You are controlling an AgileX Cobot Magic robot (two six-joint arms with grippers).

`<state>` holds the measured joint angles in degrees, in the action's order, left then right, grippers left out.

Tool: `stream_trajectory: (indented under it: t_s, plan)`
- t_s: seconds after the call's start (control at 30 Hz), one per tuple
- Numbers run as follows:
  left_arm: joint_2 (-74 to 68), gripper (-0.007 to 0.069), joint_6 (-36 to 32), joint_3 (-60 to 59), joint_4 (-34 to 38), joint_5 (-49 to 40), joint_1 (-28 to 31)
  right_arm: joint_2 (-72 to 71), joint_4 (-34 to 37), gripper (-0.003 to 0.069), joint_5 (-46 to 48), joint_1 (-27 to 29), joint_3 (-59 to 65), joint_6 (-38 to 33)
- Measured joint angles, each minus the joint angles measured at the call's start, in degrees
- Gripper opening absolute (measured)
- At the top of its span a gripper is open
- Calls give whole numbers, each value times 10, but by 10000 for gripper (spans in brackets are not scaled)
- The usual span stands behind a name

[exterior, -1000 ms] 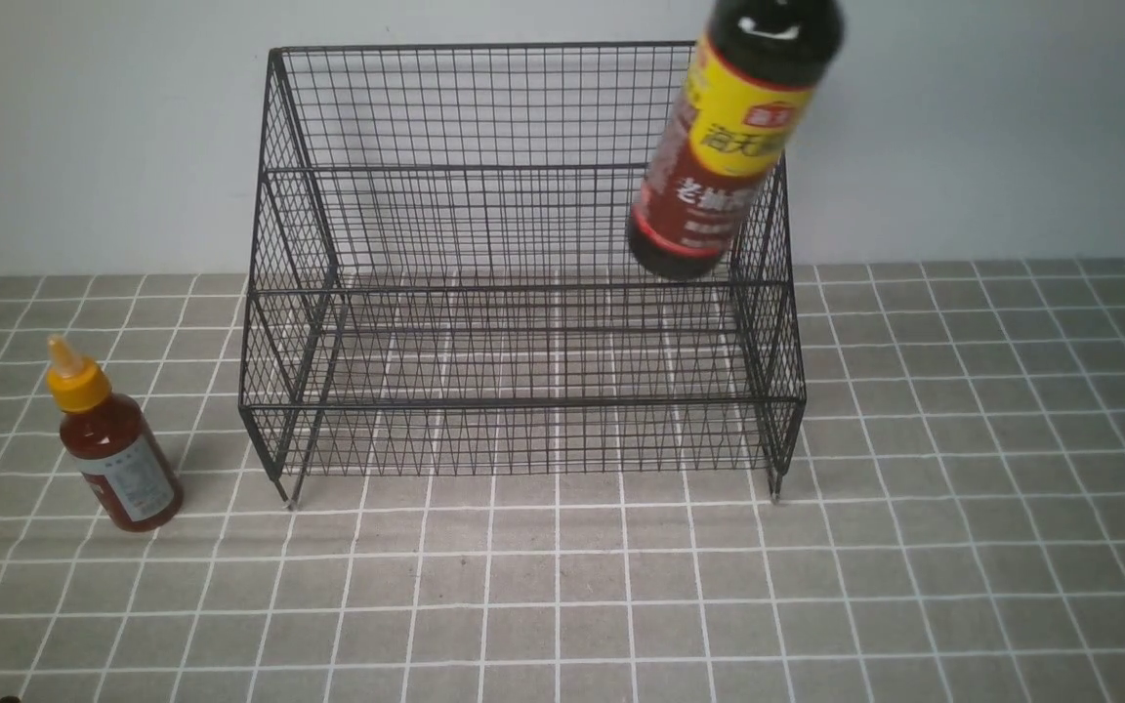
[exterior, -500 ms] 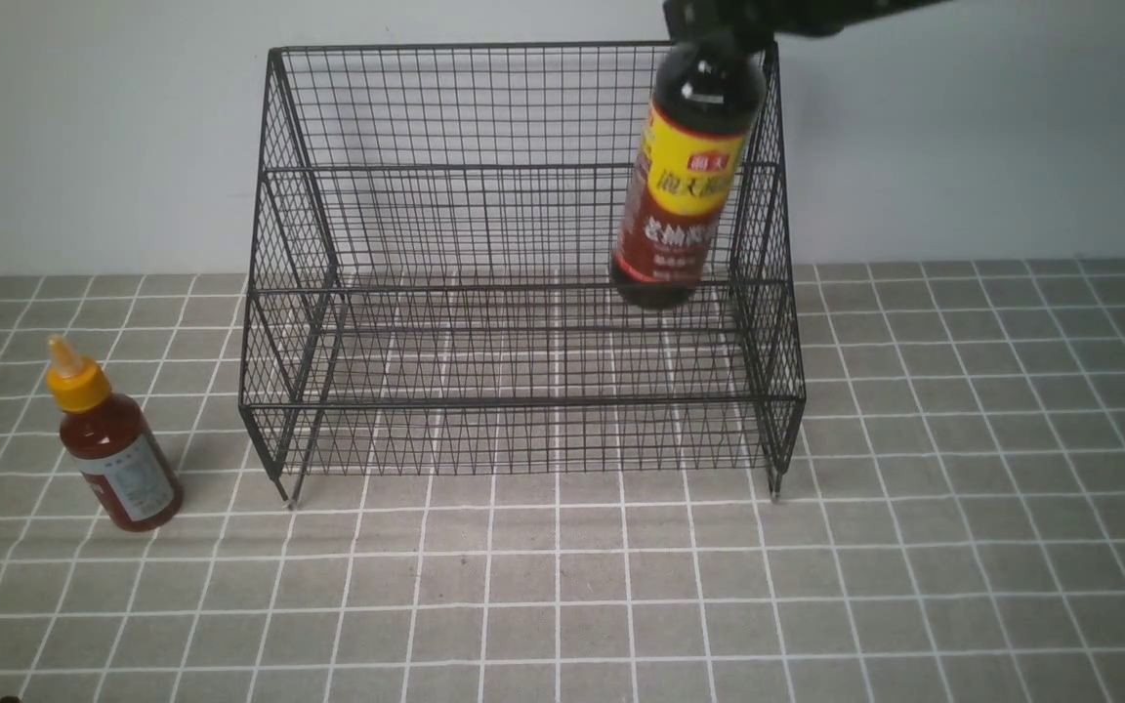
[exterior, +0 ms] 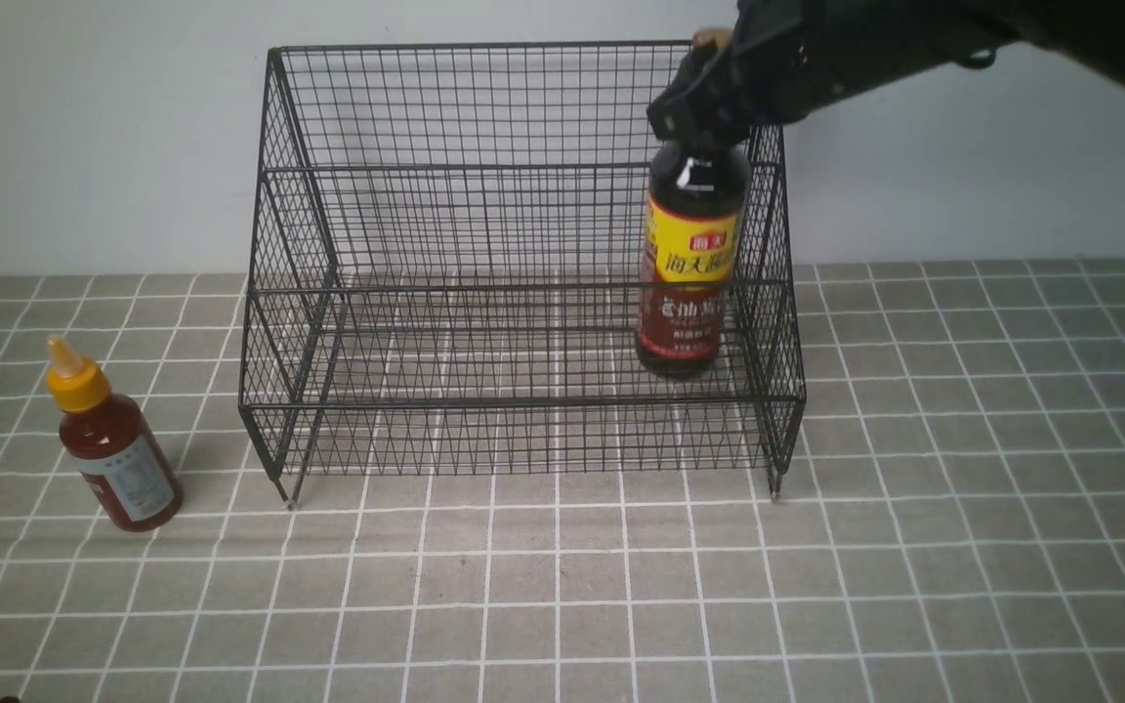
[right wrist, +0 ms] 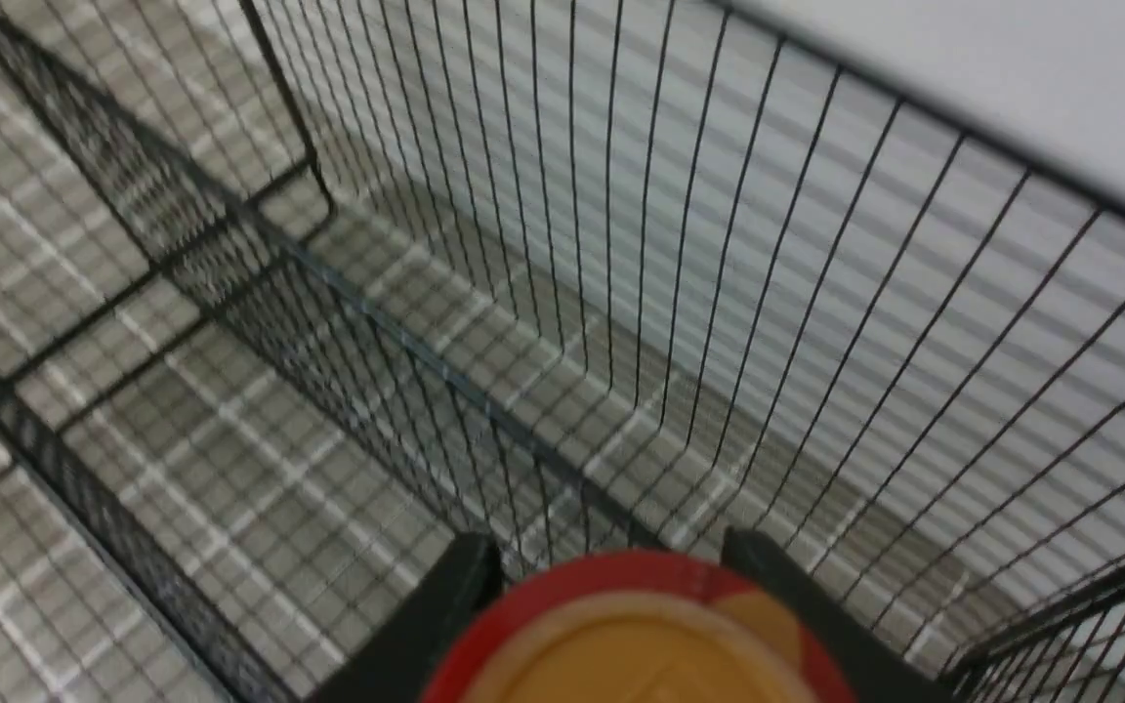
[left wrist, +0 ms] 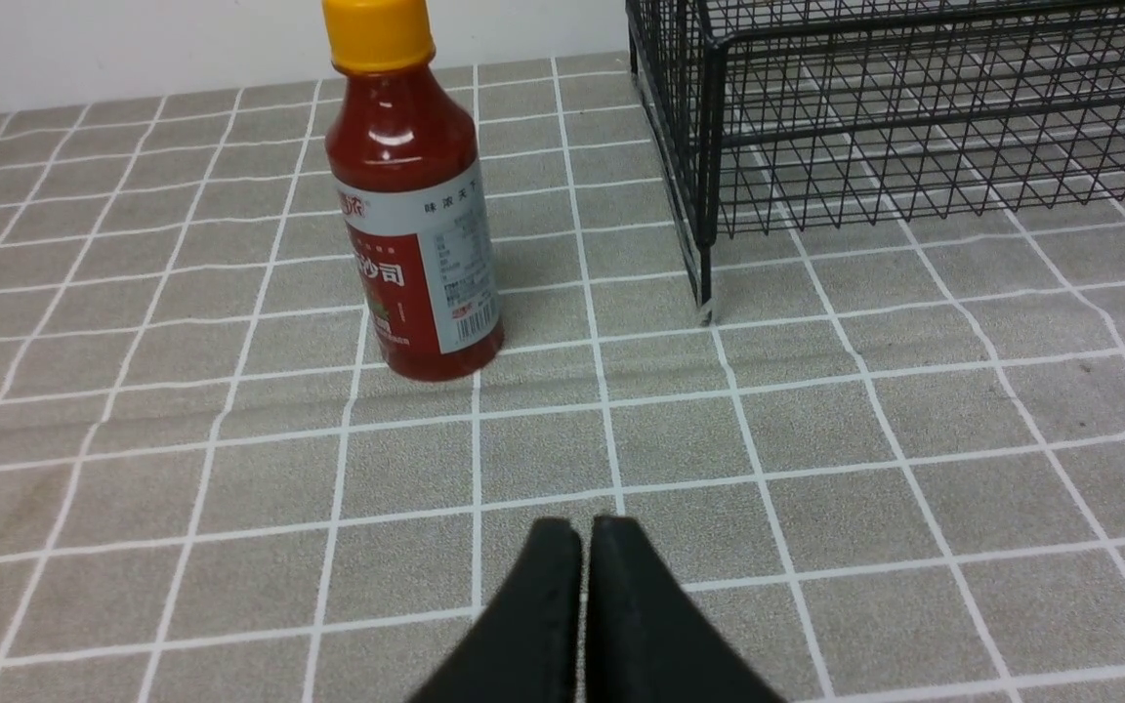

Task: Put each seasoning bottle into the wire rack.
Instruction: Use the right arm to put the condiment bottle back on the shelf

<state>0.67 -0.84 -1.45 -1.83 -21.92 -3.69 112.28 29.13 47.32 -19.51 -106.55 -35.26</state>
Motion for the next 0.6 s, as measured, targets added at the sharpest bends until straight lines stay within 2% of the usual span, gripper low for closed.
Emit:
stream_trajectory:
  t_s: [0.07,0.3,0.4,0.6]
  plan:
    - [0,-7,0,0,0,0,0,0,-2,277,1,0,-1,0]
    - [0,-7,0,0,0,0,0,-28,-1,409,3,0,-8,3]
    - [0,-7,0,0,0,0,0,-53,-5,443,8,0,-8,5]
    - [0,-7,0,0,0,0,0,-138,-34,429,59,0,-8,44]
